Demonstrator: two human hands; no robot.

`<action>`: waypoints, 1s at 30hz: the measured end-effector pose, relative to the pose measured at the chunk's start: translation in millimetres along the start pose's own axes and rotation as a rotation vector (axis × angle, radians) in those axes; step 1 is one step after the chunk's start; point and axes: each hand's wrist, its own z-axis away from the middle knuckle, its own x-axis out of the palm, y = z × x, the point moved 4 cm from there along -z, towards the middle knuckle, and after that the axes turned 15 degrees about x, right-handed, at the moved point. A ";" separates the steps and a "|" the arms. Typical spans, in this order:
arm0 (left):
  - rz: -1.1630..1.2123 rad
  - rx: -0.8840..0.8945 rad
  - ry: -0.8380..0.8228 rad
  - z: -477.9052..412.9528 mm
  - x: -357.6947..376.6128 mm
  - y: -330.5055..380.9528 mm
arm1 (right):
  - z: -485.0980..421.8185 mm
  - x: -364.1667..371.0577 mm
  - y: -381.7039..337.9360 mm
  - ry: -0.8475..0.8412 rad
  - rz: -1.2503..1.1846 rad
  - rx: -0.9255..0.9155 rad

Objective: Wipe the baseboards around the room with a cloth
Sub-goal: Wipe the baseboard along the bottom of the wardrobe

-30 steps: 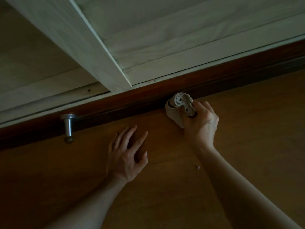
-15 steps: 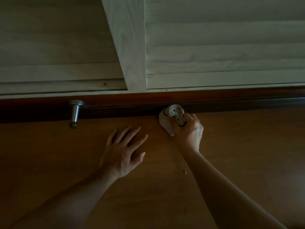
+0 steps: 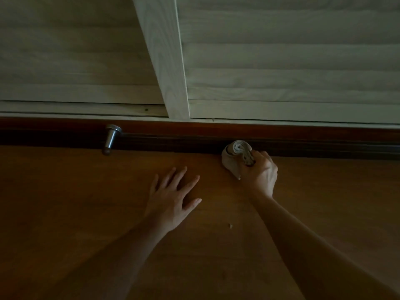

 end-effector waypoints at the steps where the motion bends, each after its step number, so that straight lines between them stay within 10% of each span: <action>1: 0.003 -0.014 0.000 0.3 1.9 5.4 | 0.6 -0.8 -0.4 0.020 0.000 0.013; 30: 0.014 -0.053 -0.029 -11.2 2.2 19.0 | -16.5 -15.8 22.1 0.010 0.025 -0.023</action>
